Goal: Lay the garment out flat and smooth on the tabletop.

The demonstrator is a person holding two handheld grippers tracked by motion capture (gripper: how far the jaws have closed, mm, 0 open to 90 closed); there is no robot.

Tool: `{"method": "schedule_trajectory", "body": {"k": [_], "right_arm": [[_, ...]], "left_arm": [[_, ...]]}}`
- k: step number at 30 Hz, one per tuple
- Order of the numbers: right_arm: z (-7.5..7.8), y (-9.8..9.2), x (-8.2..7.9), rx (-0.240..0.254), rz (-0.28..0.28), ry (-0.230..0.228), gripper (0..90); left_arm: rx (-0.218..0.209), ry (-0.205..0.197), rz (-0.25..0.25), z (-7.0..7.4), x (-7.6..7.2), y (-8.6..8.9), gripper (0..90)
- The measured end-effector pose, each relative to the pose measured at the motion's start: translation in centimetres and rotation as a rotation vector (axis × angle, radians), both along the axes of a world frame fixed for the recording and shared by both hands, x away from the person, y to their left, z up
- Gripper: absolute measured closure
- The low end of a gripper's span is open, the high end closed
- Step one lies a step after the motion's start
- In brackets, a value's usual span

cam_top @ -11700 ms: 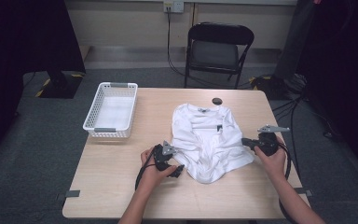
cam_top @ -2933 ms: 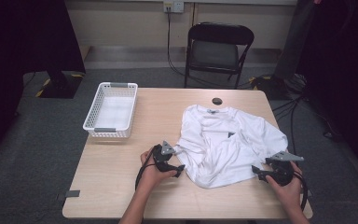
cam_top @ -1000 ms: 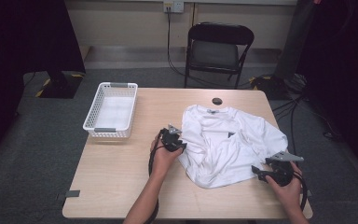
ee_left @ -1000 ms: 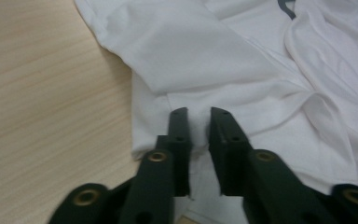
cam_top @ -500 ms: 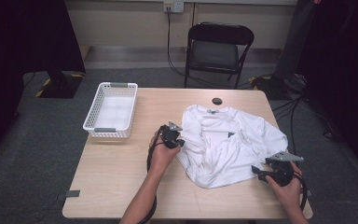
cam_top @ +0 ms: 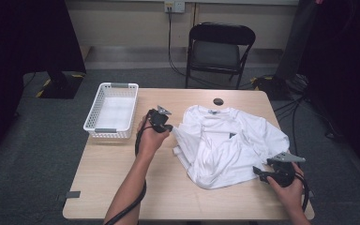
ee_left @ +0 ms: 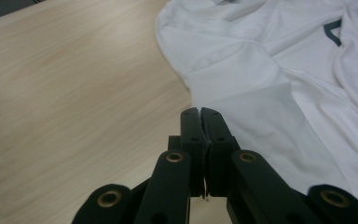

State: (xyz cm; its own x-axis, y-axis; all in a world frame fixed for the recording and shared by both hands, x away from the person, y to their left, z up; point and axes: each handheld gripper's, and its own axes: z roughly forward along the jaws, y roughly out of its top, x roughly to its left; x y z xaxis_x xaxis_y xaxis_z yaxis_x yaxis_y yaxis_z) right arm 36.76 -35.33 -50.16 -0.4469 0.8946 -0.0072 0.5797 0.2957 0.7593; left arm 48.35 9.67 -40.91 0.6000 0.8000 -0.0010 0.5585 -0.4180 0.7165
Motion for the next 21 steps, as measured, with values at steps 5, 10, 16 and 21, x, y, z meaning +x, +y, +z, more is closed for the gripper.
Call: {"method": "schedule_trajectory", "body": {"k": [5, 10, 16, 21], "right_arm": [[0.0, 0.0, -0.1, -0.001, 0.002, 0.002, 24.0], [0.0, -0.1, -0.4, 0.006, 0.029, 0.021, 16.1], [0.0, 0.0, -0.4, 0.003, 0.021, 0.023, 15.0], [-0.1, 0.0, -0.4, 0.004, 0.020, 0.026, 14.4]], "left_arm": [[0.017, -0.001, 0.038, 1.1, 1.3, 2.3, 88.8], [0.052, 0.003, 0.056, 1.5, 2.3, 4.1, 88.8], [0.082, 0.023, 0.080, 1.5, 3.6, 6.1, 88.8], [0.098, 0.041, 0.096, 1.2, 4.6, 7.6, 88.8]]}}
